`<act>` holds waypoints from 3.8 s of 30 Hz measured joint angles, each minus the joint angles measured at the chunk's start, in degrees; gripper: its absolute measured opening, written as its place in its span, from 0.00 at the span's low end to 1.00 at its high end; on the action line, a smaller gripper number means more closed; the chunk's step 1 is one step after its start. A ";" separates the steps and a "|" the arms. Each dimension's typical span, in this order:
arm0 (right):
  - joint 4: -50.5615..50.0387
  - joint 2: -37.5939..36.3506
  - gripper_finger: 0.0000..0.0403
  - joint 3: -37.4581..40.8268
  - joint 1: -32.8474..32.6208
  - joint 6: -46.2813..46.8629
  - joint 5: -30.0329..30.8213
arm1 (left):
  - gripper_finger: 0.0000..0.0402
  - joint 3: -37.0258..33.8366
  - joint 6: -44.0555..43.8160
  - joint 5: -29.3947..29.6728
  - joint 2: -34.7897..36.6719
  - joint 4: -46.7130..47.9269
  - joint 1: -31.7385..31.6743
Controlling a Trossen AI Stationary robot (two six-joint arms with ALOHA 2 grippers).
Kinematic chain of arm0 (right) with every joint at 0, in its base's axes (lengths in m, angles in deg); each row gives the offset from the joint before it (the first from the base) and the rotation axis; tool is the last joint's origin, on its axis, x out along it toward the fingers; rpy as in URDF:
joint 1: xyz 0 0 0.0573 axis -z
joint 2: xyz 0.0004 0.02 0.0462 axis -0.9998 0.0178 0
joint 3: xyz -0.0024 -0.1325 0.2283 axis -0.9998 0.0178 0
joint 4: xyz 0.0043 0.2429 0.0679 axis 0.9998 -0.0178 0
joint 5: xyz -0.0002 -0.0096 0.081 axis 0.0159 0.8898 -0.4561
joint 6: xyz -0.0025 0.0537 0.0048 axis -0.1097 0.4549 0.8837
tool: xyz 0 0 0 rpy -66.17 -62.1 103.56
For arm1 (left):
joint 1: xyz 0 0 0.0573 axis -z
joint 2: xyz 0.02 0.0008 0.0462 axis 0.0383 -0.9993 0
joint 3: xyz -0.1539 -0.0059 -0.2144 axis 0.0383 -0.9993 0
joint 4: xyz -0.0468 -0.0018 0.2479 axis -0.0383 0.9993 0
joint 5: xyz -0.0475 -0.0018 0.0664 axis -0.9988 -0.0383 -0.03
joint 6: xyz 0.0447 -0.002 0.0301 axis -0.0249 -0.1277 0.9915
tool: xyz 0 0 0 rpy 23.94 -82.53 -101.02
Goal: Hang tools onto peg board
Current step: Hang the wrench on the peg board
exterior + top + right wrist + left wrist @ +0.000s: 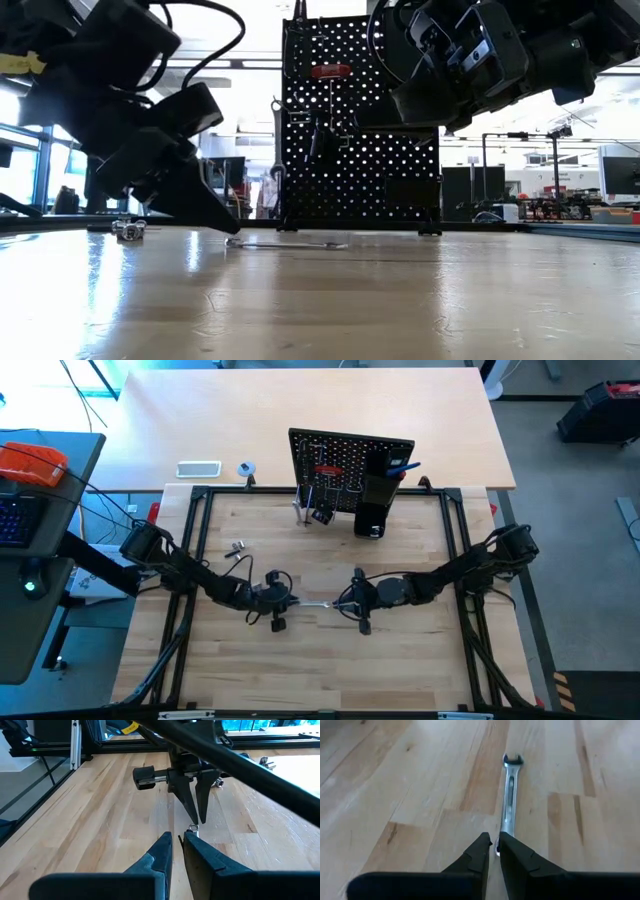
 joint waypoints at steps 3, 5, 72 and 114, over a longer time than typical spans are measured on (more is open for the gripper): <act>0.00 0.00 0.10 0.00 0.00 0.00 0.97 | 0.09 -0.02 0.31 -0.03 0.00 0.95 0.00; 0.00 0.00 0.10 0.00 0.00 0.00 1.40 | 0.09 -0.02 0.79 -0.05 0.00 0.67 0.00; 7.84 20.62 0.56 -3.21 5.85 23.52 -4.87 | 0.09 0.04 1.44 -2.37 -7.43 -7.27 -0.74; -47.34 17.27 0.21 -24.74 7.83 -2.41 -3.55 | 0.09 -0.14 4.65 -3.24 -4.72 -6.71 -0.85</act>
